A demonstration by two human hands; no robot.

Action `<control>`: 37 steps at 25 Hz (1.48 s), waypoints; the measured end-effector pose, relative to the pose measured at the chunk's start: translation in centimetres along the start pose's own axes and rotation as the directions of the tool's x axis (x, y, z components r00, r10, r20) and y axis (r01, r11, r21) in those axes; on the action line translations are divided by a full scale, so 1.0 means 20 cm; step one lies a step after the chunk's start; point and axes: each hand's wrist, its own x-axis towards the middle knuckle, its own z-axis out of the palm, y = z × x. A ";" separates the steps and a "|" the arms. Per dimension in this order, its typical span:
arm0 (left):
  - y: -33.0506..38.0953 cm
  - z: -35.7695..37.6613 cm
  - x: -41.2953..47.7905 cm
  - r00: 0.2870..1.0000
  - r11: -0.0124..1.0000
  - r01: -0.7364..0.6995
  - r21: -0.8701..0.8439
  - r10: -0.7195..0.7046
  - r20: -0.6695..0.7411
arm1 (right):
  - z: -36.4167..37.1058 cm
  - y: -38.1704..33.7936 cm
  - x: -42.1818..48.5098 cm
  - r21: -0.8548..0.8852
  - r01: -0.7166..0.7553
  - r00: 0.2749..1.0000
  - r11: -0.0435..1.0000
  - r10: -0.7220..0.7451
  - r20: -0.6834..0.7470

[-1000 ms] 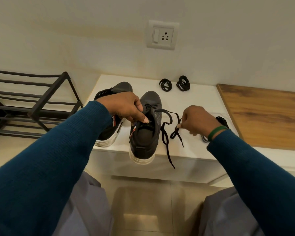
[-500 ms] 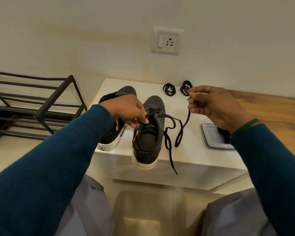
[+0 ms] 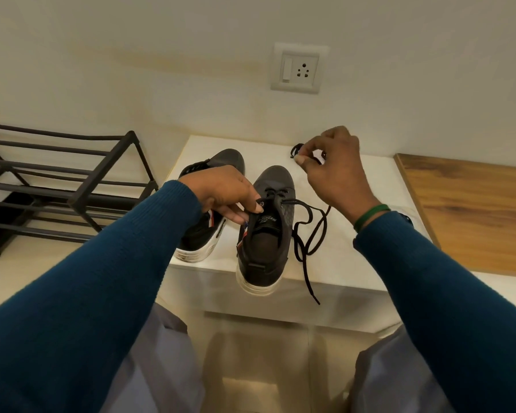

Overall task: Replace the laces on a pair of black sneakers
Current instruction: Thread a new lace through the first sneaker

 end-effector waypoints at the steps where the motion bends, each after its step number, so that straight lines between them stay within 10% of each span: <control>1: 0.00 0.00 0.00 1.000 1.000 0.012 -0.004 -0.012 0.003 | 0.01 -0.02 -0.01 0.017 0.024 0.998 1.000 -0.025 0.060; 6: 0.02 0.03 0.00 0.999 0.999 0.036 0.036 -0.035 -0.006 | 0.13 -0.14 -0.09 -0.088 0.079 0.910 0.993 -0.036 0.414; 17: 0.01 0.01 -0.04 0.996 0.996 0.059 -0.070 -0.054 0.077 | 0.17 -0.13 -0.12 -0.006 -0.077 0.898 0.997 0.072 0.434; 25: 0.06 0.08 -0.05 0.990 0.988 -0.004 -0.151 -0.017 -0.138 | 0.15 -0.02 -0.06 0.128 -0.056 0.834 0.990 -0.024 0.550; 29: 0.12 -0.13 -0.05 0.877 0.406 -0.461 -0.789 0.072 -0.475 | 0.11 0.02 -0.04 0.098 -0.025 0.801 0.995 -0.039 0.598; 30: 0.11 -0.16 -0.05 0.835 0.447 -0.529 -0.722 0.121 -0.537 | 0.10 0.02 -0.03 0.084 -0.018 0.799 0.996 -0.036 0.600; 32: 0.09 -0.15 -0.06 0.711 0.845 -0.525 -0.100 0.371 -0.598 | 0.09 0.03 -0.03 0.052 -0.011 0.820 0.999 -0.020 0.572; 34: 0.05 -0.06 -0.06 0.748 0.742 -0.359 0.566 0.591 -0.301 | 0.10 0.01 -0.04 0.042 0.018 0.842 0.999 -0.038 0.537; 37: 0.05 0.02 -0.06 0.901 0.559 -0.169 0.812 0.422 -0.103 | 0.13 -0.04 -0.08 0.004 0.084 0.830 0.996 -0.072 0.553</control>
